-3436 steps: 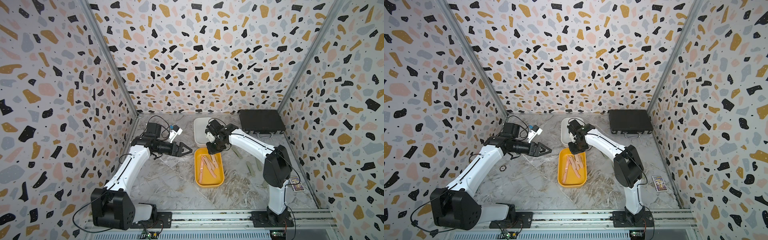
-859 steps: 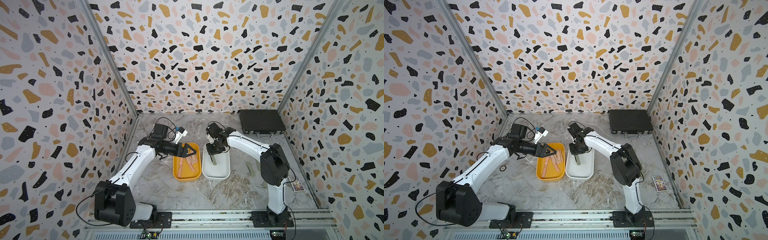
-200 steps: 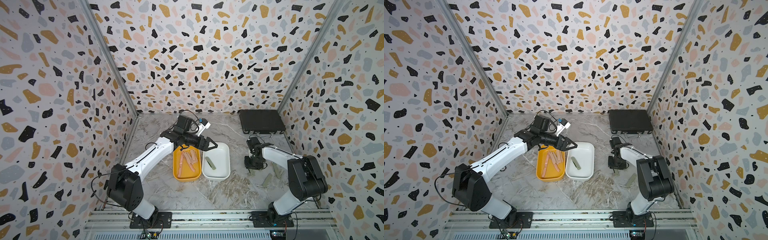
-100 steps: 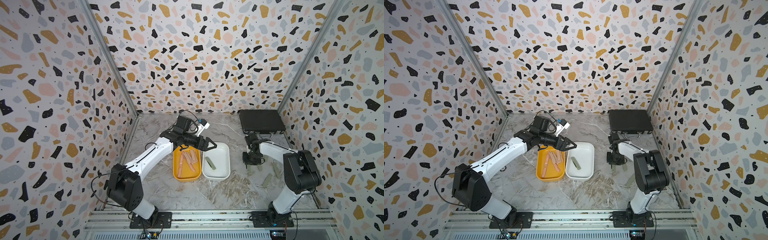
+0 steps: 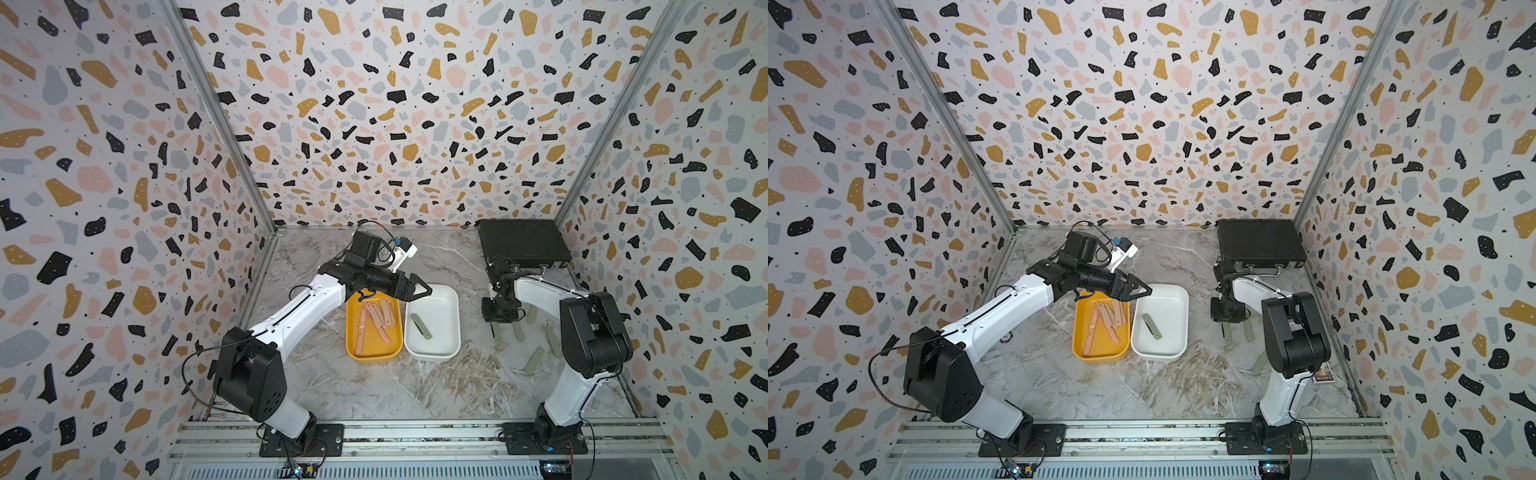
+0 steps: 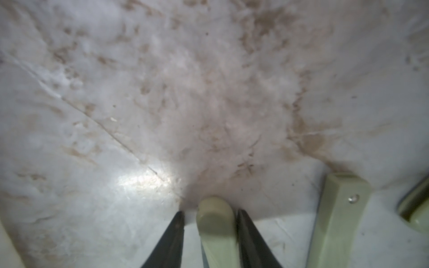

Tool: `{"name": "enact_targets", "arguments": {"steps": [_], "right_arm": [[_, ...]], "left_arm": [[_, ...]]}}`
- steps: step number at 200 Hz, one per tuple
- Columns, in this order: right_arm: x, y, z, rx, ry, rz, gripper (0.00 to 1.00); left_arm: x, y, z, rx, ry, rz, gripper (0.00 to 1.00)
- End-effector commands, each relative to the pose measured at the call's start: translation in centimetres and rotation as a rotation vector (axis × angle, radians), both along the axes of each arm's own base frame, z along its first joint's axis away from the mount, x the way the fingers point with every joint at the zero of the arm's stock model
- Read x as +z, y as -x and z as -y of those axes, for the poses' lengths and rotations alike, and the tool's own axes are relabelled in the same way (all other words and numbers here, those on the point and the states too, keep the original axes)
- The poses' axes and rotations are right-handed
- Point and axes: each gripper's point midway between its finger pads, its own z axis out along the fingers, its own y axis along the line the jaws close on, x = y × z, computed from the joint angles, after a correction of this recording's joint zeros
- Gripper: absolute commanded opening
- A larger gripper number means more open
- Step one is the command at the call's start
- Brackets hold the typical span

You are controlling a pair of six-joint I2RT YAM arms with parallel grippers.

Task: Place the fruit knives into the storage box by color
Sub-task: Pick up the fruit knife from the center of the board.

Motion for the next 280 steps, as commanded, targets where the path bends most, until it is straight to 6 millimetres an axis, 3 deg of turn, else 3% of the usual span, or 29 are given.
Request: {"name": "enact_targets", "arguments": {"steps": [1, 105, 157, 223, 280], "right_arm": [[-0.6, 0.6, 0.6, 0.005, 0.028, -0.037, 0.39], [-1.2, 1.9, 0.9, 0.004, 0.032, -0.062, 0.35], [-1.1, 1.9, 0.8, 0.008, 0.029, -0.06, 0.25], [3.3, 0.9, -0.4, 0.013, -0.042, 0.016, 0.23], [7.5, -0.2, -2.8, 0.06, -0.087, 0.084, 0.23]], "left_arm": [[0.8, -0.1, -0.4, 0.002, 0.017, 0.036, 0.94], [0.8, -0.3, -0.6, 0.012, 0.024, 0.027, 0.94], [0.8, -0.4, -0.8, 0.016, 0.025, 0.028, 0.94], [0.9, -0.8, -1.1, 0.03, 0.024, 0.03, 0.94], [1.6, -1.8, -2.6, 0.069, 0.038, 0.029, 0.94]]}}
